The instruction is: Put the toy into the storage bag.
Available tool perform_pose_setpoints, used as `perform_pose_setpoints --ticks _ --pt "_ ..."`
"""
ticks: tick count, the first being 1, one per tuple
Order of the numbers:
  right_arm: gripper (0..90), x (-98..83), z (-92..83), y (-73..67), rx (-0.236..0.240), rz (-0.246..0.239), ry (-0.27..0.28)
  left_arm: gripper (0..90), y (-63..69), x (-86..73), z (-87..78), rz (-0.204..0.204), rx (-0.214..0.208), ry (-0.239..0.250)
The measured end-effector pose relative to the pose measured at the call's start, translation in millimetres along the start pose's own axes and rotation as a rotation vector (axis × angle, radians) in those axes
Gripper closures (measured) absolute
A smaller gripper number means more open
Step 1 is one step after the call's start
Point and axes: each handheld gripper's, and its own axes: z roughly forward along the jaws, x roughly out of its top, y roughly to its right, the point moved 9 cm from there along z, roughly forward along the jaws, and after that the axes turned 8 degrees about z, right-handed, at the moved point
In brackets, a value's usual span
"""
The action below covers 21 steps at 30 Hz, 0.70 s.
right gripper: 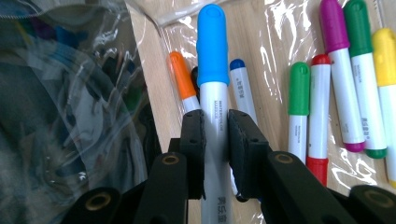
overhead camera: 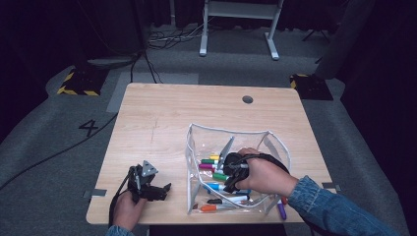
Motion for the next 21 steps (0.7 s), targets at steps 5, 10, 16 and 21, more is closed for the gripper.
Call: perform_pose_setpoints --ticks 5,10,16,21 --pt "76.7 -1.2 6.0 -0.7 0.004 -0.018 -0.030 0.0 0.1 0.0 0.0 -0.001 0.000 0.000" --pt "60.7 3.0 7.8 9.8 -0.068 -0.047 0.018 0.0 0.0 -0.1 0.0 0.001 0.000 -0.001" --pt "54.8 11.8 -13.6 13.7 -0.116 -0.038 0.134 0.0 0.2 0.0 0.1 -0.003 -0.001 0.001" --pt "51.8 19.5 -61.1 11.0 -0.139 0.003 0.339 0.0 0.0 0.0 0.0 0.000 0.000 0.000"
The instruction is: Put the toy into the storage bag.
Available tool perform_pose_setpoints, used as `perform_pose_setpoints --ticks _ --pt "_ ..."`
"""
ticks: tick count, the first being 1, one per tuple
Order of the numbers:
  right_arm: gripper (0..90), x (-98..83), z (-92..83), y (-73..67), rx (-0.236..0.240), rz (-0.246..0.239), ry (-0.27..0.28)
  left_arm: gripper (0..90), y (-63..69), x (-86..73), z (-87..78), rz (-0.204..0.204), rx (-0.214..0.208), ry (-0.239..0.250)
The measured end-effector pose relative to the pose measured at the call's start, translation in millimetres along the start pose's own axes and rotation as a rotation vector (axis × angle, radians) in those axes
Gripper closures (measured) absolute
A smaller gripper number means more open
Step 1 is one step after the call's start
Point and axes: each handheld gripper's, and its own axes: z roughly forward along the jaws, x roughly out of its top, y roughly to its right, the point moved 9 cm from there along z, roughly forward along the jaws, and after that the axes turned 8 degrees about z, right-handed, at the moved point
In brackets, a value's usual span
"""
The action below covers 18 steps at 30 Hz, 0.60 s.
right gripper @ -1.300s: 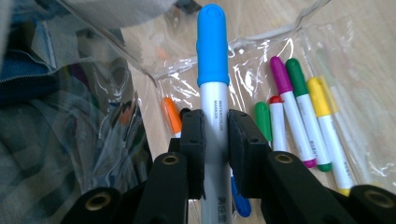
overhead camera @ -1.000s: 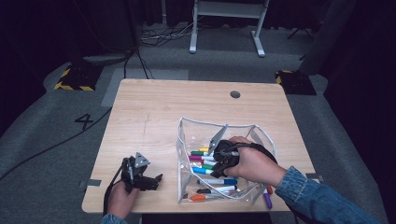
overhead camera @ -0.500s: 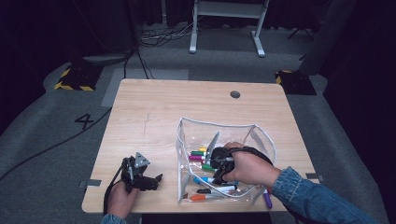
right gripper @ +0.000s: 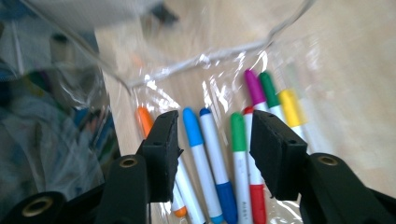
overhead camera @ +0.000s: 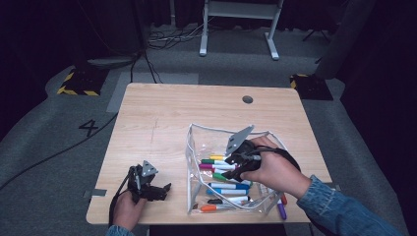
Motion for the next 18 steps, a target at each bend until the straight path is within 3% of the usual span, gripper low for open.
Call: perform_pose_setpoints --ticks 1,2,8,12,13,14,18 --pt "51.8 0.0 0.0 0.0 0.000 0.000 0.000 0.0 0.0 0.0 0.0 0.000 0.000 0.000" --pt "50.9 4.0 -16.3 1.8 -0.007 0.020 0.053 0.0 0.5 0.2 0.3 -0.007 -0.001 0.002" --pt "50.3 -2.0 -58.6 12.1 -0.044 0.107 0.154 0.0 0.3 0.2 0.2 -0.006 0.000 0.002" --pt "50.3 -18.3 -81.2 19.3 -0.061 0.180 0.213 0.0 0.4 0.3 0.3 -0.007 0.000 0.002" --pt "50.3 -18.3 -81.2 19.3 -0.061 0.180 0.213 0.0 0.4 0.3 0.3 -0.007 0.000 0.002" --pt "50.3 -32.1 -93.4 26.1 -0.079 0.215 0.235 0.0 0.5 0.2 0.3 -0.007 -0.001 0.002" --pt "50.3 -49.5 -106.7 36.4 -0.107 0.253 0.252 0.0 0.4 0.2 0.3 -0.006 -0.001 0.002"
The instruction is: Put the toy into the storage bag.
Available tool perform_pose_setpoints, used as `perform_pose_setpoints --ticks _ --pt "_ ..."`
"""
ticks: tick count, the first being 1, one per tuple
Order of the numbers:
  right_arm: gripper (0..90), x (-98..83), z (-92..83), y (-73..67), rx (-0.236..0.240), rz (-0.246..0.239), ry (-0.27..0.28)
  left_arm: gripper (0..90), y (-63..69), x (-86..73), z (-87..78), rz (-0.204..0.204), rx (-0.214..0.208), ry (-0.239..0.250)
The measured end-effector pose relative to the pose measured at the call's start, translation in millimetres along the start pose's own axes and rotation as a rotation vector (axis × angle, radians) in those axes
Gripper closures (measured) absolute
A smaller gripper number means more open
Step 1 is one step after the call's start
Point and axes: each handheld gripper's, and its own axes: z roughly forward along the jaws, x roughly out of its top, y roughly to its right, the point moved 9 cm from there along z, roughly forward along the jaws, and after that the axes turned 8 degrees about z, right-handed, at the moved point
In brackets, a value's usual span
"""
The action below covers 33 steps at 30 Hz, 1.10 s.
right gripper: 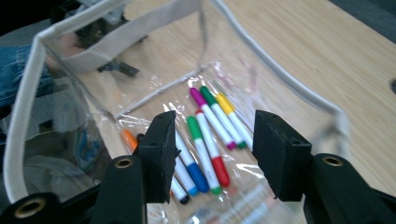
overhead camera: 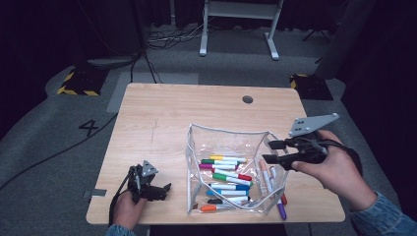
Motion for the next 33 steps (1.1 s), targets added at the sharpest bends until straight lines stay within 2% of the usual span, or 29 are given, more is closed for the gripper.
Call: perform_pose_setpoints --ticks 1,5,7,14,18,23,24,25,33 --pt "50.3 -9.3 -10.1 11.1 -0.023 0.027 0.004 0.0 0.0 0.0 0.0 0.000 0.001 0.000" --pt "50.1 -24.9 -23.7 26.9 -0.052 0.067 0.009 0.0 0.7 -0.3 -0.3 -0.002 -0.005 -0.001" --pt "50.2 -35.0 -27.1 34.2 -0.071 0.073 -0.009 0.0 0.8 -1.1 -0.9 -0.004 -0.002 -0.002" --pt "50.9 -62.4 -23.8 59.8 -0.125 0.131 -0.014 0.0 0.7 -1.4 -1.1 -0.004 -0.002 -0.002" --pt "50.9 -86.9 -7.1 71.6 -0.145 0.172 -0.045 0.0 0.7 -1.3 -1.1 -0.004 -0.002 -0.002" --pt "50.6 -119.1 24.3 79.6 -0.125 0.223 -0.091 0.0 0.5 -1.0 -0.8 -0.003 -0.002 -0.002" --pt "50.6 -119.1 24.3 79.6 -0.125 0.223 -0.091 0.0 0.5 -1.0 -0.8 -0.003 -0.002 -0.002" --pt "50.8 -130.8 36.0 81.0 -0.115 0.237 -0.113 0.0 0.3 -0.9 -0.8 -0.002 -0.001 -0.002" --pt "51.0 -167.3 75.0 84.2 -0.095 0.266 -0.191 0.0 0.7 -1.0 -0.8 -0.005 -0.002 -0.002"
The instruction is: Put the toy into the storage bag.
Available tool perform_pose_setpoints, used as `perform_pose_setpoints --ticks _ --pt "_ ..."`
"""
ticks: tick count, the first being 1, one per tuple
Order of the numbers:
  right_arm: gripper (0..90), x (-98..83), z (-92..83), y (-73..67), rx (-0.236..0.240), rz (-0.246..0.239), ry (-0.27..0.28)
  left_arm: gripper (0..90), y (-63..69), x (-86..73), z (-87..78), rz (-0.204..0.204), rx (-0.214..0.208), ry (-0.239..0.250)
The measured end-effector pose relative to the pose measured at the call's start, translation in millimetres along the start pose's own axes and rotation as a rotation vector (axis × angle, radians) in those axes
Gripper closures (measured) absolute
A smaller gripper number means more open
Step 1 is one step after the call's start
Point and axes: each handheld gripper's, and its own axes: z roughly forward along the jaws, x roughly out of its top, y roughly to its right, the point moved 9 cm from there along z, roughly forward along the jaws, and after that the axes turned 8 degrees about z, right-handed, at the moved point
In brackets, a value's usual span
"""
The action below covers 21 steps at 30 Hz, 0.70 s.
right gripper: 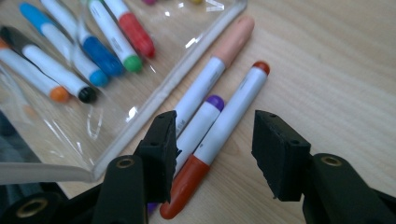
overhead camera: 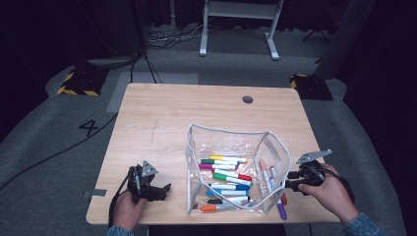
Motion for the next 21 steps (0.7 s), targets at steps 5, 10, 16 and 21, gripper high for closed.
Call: perform_pose_setpoints --ticks 5,10,16,21 --pt "51.0 -6.7 16.5 5.8 -0.006 0.012 -0.024 0.0 0.1 -0.1 -0.1 0.001 -0.001 -0.001" --pt "52.5 -12.7 26.8 12.5 -0.018 0.022 -0.047 0.0 0.1 -0.2 -0.3 0.001 -0.002 -0.003" --pt "67.9 -16.6 22.7 28.7 -0.118 0.032 -0.070 0.0 0.1 -0.2 -0.2 0.001 -0.002 -0.003" --pt "76.6 -18.6 20.6 38.3 -0.159 0.076 -0.075 0.0 0.1 -0.1 -0.1 0.000 -0.001 0.000"
